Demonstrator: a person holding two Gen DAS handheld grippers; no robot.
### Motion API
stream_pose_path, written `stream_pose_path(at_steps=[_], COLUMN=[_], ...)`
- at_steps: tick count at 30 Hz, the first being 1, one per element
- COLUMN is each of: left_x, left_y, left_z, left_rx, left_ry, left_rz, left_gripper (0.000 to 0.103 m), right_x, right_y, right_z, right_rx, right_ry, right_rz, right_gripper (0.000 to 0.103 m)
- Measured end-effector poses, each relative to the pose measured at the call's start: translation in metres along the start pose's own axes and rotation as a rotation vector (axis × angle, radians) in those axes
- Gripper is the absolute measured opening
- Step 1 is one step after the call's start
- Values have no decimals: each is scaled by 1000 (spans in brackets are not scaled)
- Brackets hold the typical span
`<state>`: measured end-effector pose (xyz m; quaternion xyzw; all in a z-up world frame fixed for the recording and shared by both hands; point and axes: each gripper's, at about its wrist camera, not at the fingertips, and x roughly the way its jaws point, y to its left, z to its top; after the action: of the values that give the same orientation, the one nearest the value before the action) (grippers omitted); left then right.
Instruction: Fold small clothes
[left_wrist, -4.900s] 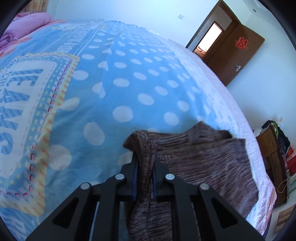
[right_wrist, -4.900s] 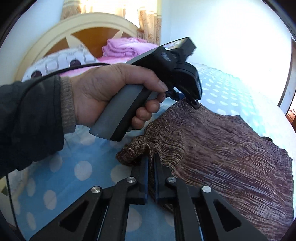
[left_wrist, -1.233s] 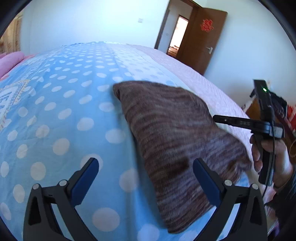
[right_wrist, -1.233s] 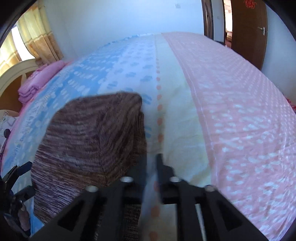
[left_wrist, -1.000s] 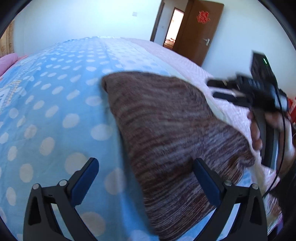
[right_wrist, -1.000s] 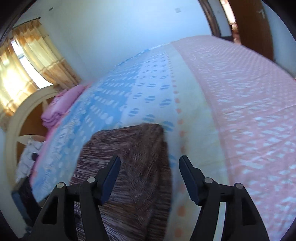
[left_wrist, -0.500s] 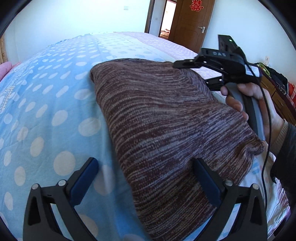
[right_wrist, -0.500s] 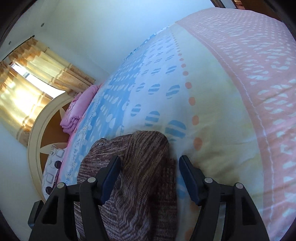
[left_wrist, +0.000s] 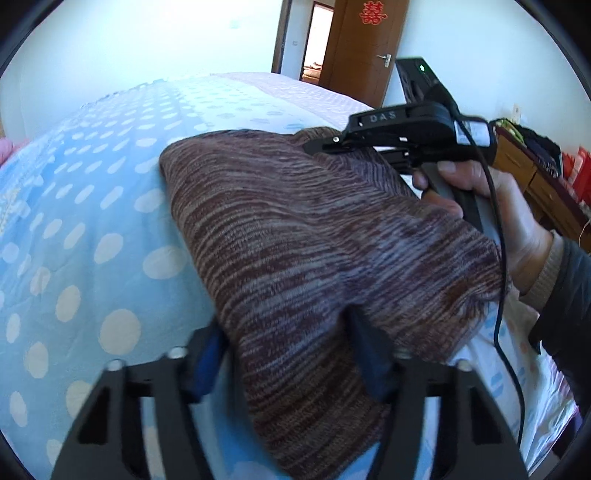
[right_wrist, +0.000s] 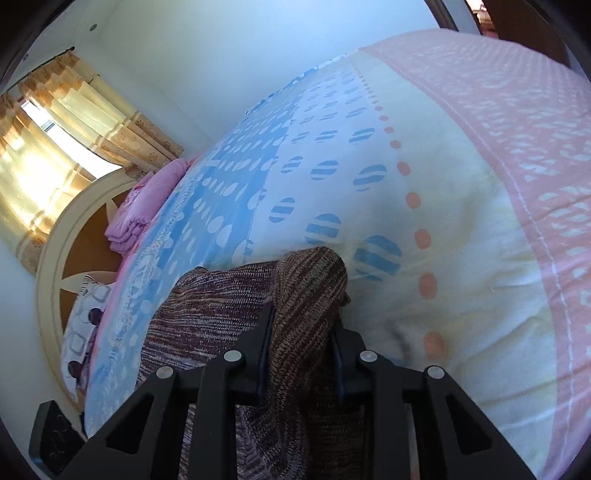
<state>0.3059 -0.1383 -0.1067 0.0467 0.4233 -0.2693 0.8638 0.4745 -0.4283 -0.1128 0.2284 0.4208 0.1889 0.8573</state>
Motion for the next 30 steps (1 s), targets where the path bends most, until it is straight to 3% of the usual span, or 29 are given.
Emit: stream_pose_path(at_steps=[4, 10, 22, 30], left_x=[-10, -19, -43, -40], left_y=[-4, -16, -31, -14], left_z=[-1, -3, -8, 2], left_rx=[13, 18, 49, 37], left_ry=[-7, -5, -11, -16], left_rz=[26, 42, 43, 35], left_gripper=[35, 28, 26, 25], right_x=[-20, -42, -60, -71], right_y=[25, 50, 54, 54], right_z=[-8, -14, -32, -41], right_rx=[-60, -104, -64, -46], right_ry=[-34, -67, -89, -107], right_rz=[-14, -42, -65, -71], right_gripper=[24, 23, 23, 23])
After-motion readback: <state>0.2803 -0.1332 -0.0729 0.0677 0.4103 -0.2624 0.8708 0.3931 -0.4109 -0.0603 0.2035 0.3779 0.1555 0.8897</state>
